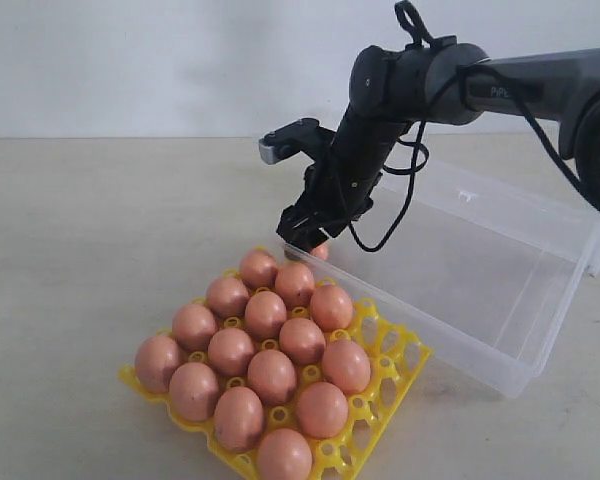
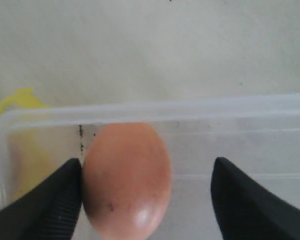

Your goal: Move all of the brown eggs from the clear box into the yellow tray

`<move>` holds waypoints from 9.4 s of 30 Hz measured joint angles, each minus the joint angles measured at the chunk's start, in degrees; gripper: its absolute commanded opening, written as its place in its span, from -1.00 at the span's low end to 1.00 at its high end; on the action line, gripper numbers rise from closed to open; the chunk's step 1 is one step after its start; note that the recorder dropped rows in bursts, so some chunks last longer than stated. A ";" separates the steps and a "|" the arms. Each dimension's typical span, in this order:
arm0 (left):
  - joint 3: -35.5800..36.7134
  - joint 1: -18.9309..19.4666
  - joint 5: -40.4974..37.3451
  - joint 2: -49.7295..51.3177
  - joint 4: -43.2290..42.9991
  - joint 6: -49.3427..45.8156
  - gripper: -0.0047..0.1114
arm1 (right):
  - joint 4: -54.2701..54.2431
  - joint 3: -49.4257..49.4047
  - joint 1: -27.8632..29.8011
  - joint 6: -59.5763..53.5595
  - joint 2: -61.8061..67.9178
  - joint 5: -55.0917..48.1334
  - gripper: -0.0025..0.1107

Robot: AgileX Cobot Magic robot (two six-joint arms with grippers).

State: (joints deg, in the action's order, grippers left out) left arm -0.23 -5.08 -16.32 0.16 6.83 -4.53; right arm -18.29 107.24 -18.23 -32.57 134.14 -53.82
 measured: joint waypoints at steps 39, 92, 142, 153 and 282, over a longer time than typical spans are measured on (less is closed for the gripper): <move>0.00 0.00 0.00 0.00 0.00 0.00 -0.85 | 3.09 -74.40 -3.90 33.03 -51.34 67.41 -0.96; 0.00 0.00 0.00 0.00 0.00 0.00 -0.85 | 97.28 -75.03 22.26 106.53 -52.09 123.22 -0.96; 0.00 0.00 0.00 0.00 0.00 0.00 -0.85 | 102.49 -65.74 14.77 92.70 -26.28 102.63 -0.17; 0.00 0.00 0.00 0.00 0.00 0.00 -0.85 | 103.73 -65.63 14.77 93.03 -26.28 102.75 -0.17; 0.00 0.00 -0.11 0.00 0.00 0.00 -0.85 | 24.42 -106.40 16.93 39.02 -133.86 38.74 -0.96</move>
State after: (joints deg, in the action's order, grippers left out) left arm -0.23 -5.08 -16.43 0.16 6.83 -4.53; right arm 6.13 0.84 -1.30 6.46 0.28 -15.08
